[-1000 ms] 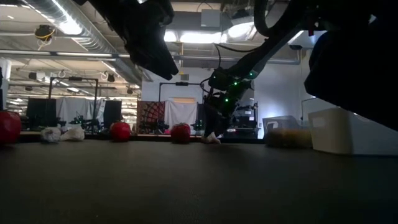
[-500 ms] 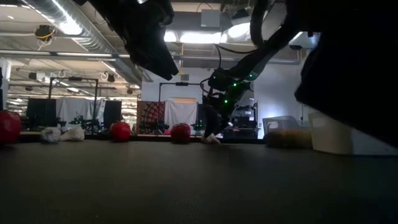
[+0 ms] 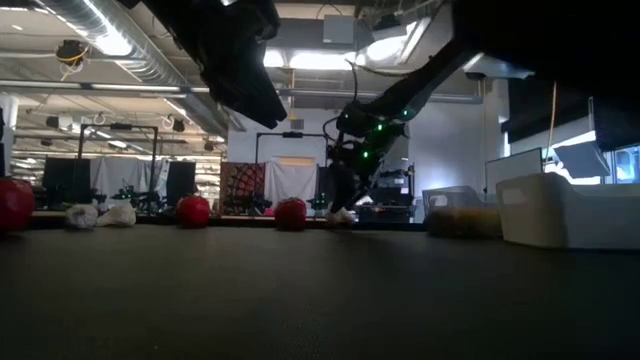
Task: Sort produce into baskets
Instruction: Put the garlic into the white bin
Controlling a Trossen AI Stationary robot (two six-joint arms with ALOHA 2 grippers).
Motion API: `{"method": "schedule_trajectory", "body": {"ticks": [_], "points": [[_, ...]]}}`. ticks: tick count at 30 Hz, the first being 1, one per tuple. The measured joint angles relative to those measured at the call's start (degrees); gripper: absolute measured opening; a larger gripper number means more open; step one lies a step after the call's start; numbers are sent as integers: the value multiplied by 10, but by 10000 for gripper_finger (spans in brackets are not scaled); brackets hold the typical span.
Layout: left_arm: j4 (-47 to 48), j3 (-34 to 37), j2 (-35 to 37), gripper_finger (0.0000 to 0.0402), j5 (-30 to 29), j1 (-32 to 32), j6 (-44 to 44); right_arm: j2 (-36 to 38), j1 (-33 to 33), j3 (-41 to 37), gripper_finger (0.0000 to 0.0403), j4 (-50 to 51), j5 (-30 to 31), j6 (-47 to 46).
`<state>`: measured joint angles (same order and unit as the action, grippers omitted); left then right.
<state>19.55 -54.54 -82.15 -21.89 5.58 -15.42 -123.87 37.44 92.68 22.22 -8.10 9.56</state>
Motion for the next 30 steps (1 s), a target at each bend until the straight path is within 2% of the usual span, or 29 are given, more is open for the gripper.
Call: {"method": "schedule_trajectory", "body": {"ticks": [7, 15, 30], "points": [[-17, 0, 0, 276, 0, 9, 18, 67, -17, 0, 125, 74, 4, 23], [-20, 0, 0, 276, -11, 20, 42, 167, -71, 1, 125, 185, 41, 44], [-22, 0, 0, 276, -13, 19, 49, 307, -194, 1, 127, 429, 46, -7]]}}
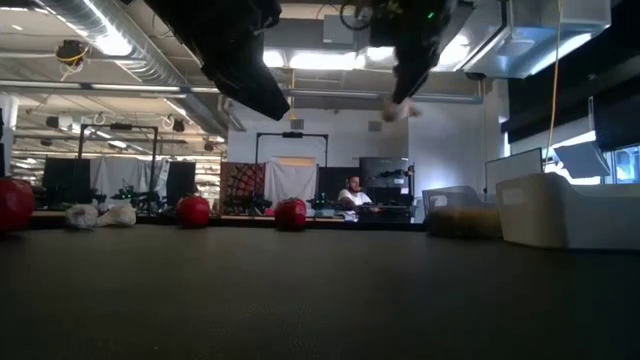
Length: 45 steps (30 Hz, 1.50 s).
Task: Sort produce into baskets
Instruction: Put the garlic into the white bin
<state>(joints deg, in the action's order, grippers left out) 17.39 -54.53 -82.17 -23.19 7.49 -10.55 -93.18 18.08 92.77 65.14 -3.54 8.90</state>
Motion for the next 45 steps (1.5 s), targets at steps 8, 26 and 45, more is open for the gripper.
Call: {"method": "schedule_trajectory", "body": {"ticks": [8, 26, 45], "points": [[0, 0, 0, 276, 0, 0, 0, 112, -75, -96, 127, 6, 20, -32], [-5, 0, 0, 276, 0, 0, -5, 390, -201, -406, 127, -13, 130, -297], [-5, 0, 0, 276, 0, 0, -26, 404, -211, -567, 127, -87, 136, -361]]}}
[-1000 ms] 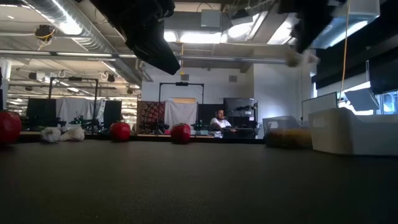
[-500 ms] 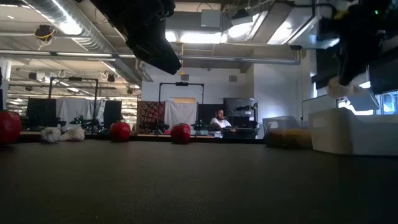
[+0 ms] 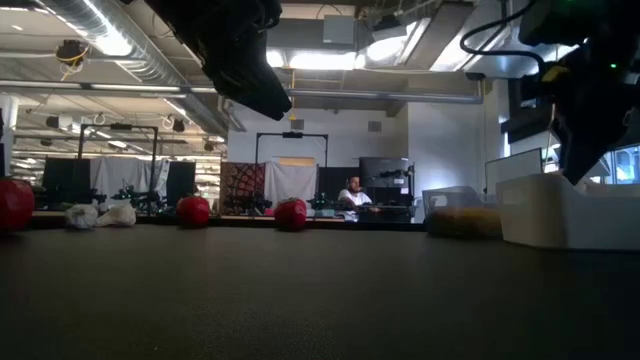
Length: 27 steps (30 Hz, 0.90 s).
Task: Sort produce into baskets
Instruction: Put the garlic into the white bin
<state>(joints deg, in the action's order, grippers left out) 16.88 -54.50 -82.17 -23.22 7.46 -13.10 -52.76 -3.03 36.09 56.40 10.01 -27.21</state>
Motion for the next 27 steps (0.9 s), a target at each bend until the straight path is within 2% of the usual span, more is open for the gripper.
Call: {"method": "schedule_trajectory", "body": {"ticks": [13, 24, 27], "points": [[0, 0, 0, 276, 0, 0, 0, -54, 0, -60, 127, -73, 15, -101], [1, 0, 0, 276, 0, 0, 0, -91, 0, -69, 127, -89, 29, -114], [1, 0, 0, 276, 0, 0, 0, -92, 0, -69, 139, -92, 29, -114]]}}
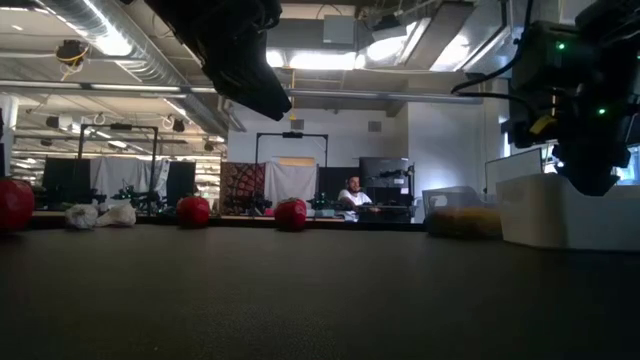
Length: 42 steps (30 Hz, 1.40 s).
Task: Sort produce into baskets
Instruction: Put the garlic into the white bin
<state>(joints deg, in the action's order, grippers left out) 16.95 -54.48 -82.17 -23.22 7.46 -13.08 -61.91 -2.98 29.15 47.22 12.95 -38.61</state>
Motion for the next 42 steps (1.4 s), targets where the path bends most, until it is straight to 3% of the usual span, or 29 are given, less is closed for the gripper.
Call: {"method": "schedule_trajectory", "body": {"ticks": [11, 20, 24, 31, 42], "points": [[0, 0, 0, 276, 0, 0, 0, -2, 0, 7, 248, 10, -11, 14], [4, 0, 0, 276, 0, 0, -1, -1, 0, 121, 257, 146, -5, 14], [8, 0, 1, 276, 0, -3, -6, -1, 0, 175, 253, 154, 12, 15], [73, 0, 33, 276, -23, -24, -67, -1, -1, 202, 253, 44, 28, 60], [307, 0, 89, 276, -104, -93, -212, -1, 0, 202, 253, -155, 30, 156]]}}
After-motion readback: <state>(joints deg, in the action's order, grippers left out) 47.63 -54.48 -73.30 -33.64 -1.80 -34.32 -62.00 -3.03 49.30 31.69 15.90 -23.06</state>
